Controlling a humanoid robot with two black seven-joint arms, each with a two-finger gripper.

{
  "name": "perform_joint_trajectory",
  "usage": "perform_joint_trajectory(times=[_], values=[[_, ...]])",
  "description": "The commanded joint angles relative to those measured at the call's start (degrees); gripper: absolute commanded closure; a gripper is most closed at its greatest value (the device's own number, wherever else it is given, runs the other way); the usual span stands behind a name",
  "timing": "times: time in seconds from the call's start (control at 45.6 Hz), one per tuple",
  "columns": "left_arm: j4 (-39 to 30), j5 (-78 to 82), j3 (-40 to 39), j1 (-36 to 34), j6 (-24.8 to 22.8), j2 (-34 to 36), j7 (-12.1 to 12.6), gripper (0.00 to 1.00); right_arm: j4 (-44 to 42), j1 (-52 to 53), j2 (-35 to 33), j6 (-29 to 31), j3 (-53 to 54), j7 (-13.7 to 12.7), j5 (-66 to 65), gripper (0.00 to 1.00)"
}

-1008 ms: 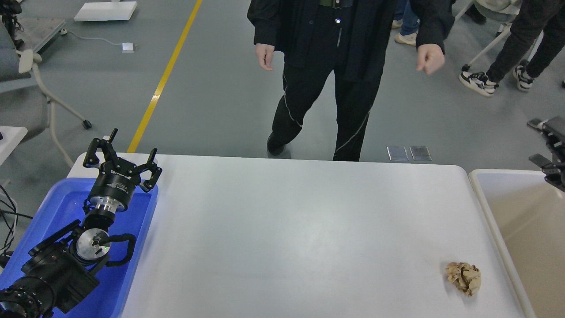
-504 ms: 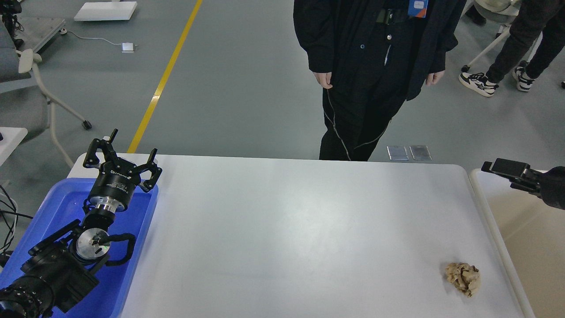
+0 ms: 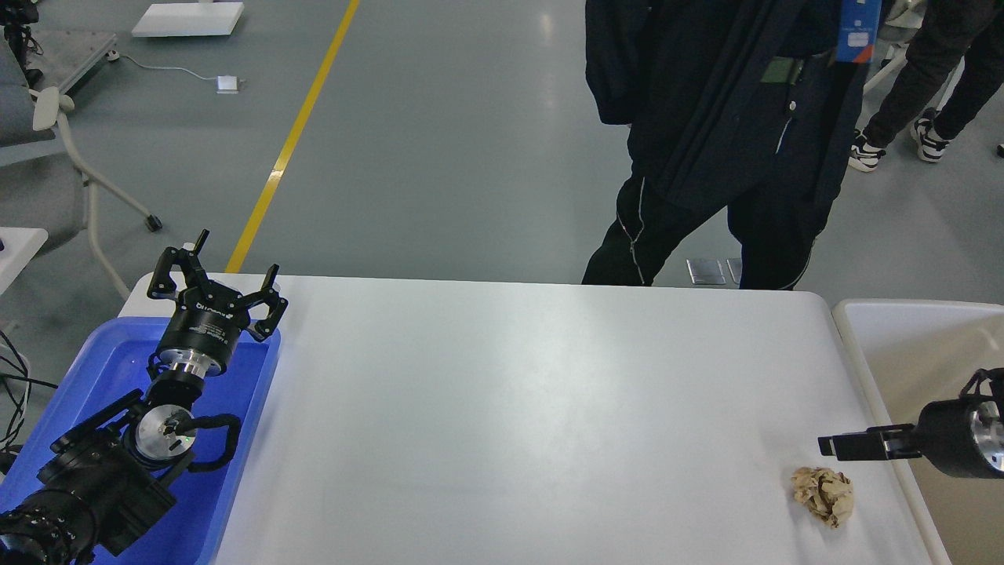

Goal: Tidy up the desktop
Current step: 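Move the right gripper over the crumpled paper ball and lower it, then close the right gripper on the crumpled paper ball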

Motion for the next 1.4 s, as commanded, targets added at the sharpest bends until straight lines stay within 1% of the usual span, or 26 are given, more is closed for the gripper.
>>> perform_joint_trajectory(times=[0.0, 0.11, 0.307, 0.548, 0.899, 1.03, 1.206, 1.381], values=[[0.0, 0.02, 0.0, 0.0, -0.06, 0.0, 0.0, 0.0, -2.43, -3.39, 3.55, -2.62, -1.11, -0.1, -1.91, 0.0], [0.0, 0.02, 0.0, 0.0, 0.03, 0.0, 0.0, 0.0, -5.16, -5.41, 5.48, -4.47, -1.11, -0.1, -1.29, 0.0], [0.0, 0.01, 0.0, 0.0, 0.02, 0.0, 0.0, 0.0, -5.87, -7.26, 6.63, -4.82, -0.93, -0.1, -1.2, 0.0], [0.0, 0.01, 0.0, 0.0, -0.06, 0.0, 0.0, 0.0, -8.68, -9.28, 8.73, -6.32, -0.93, -0.1, -1.03, 0.0], [0.0, 0.02, 0.0, 0.0, 0.03, 0.0, 0.0, 0.0, -11.67, -9.72, 12.25, -6.76, -0.76, -0.1, -0.85, 0.0], [0.0, 0.02, 0.0, 0.0, -0.06, 0.0, 0.0, 0.0, -12.37, -10.68, 12.51, -7.55, -0.76, -0.01, -0.85, 0.0], [0.0, 0.02, 0.0, 0.0, 0.02, 0.0, 0.0, 0.0, -15.71, -12.0, 14.36, -8.08, -0.76, -0.1, -0.76, 0.0], [0.0, 0.02, 0.0, 0.0, 0.03, 0.0, 0.0, 0.0, -17.38, -13.23, 15.42, -10.45, -0.76, -0.1, -0.15, 0.0]])
